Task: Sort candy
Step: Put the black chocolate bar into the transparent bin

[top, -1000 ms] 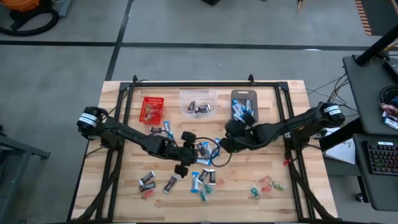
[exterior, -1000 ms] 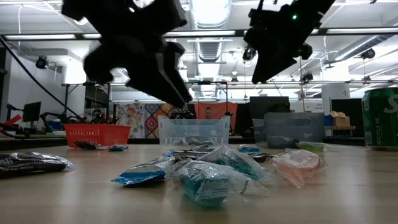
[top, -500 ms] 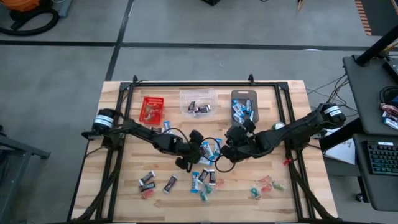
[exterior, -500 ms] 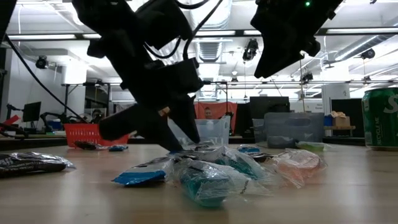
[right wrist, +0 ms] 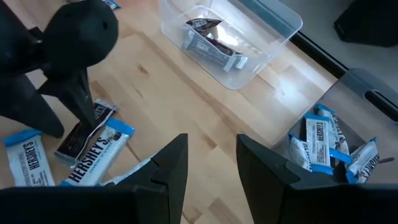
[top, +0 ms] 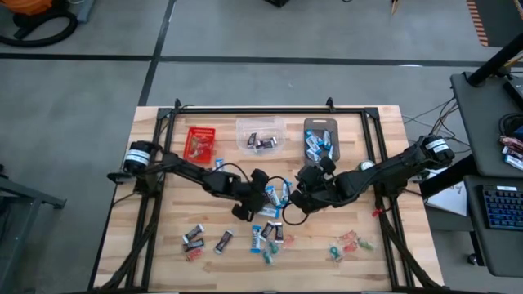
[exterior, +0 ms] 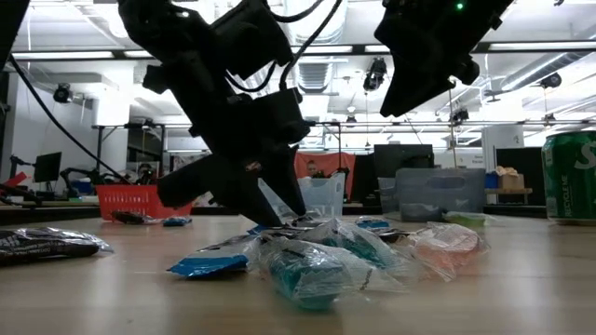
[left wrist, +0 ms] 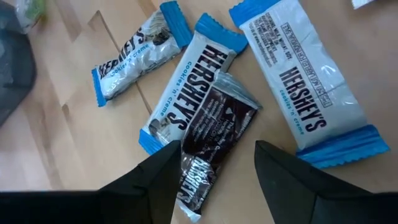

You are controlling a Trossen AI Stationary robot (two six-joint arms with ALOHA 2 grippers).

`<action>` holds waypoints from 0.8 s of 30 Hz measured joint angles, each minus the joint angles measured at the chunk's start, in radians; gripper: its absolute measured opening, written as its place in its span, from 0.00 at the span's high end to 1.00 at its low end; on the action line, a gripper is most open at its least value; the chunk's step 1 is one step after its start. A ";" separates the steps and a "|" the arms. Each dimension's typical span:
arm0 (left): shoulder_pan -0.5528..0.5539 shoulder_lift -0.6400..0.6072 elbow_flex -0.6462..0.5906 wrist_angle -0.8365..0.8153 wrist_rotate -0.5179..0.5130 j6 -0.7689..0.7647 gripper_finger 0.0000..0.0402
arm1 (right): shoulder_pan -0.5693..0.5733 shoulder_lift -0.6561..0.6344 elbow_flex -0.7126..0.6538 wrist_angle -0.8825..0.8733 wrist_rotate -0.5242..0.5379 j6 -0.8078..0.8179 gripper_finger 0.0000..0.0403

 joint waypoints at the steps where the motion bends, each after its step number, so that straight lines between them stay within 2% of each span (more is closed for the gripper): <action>1: 0.005 0.000 0.000 0.003 0.008 0.001 0.53 | 0.000 0.000 0.000 0.001 0.000 -0.001 0.69; 5: 0.031 0.001 0.000 0.009 0.038 0.008 0.53 | 0.000 0.000 0.000 0.003 0.000 -0.001 0.69; 9: 0.063 0.002 -0.001 0.008 0.133 0.009 0.54 | 0.000 0.000 0.000 0.002 0.000 0.000 0.69; 12: 0.073 0.002 -0.002 0.008 0.152 0.009 0.56 | 0.000 0.000 0.000 0.001 0.000 -0.001 0.69; 17: 0.082 0.003 -0.003 0.006 0.167 0.007 0.65 | 0.000 0.000 0.000 0.001 0.000 -0.002 0.69; 24: 0.084 0.004 -0.004 0.001 0.205 -0.001 0.83 | 0.000 0.000 0.000 0.004 0.000 -0.006 0.69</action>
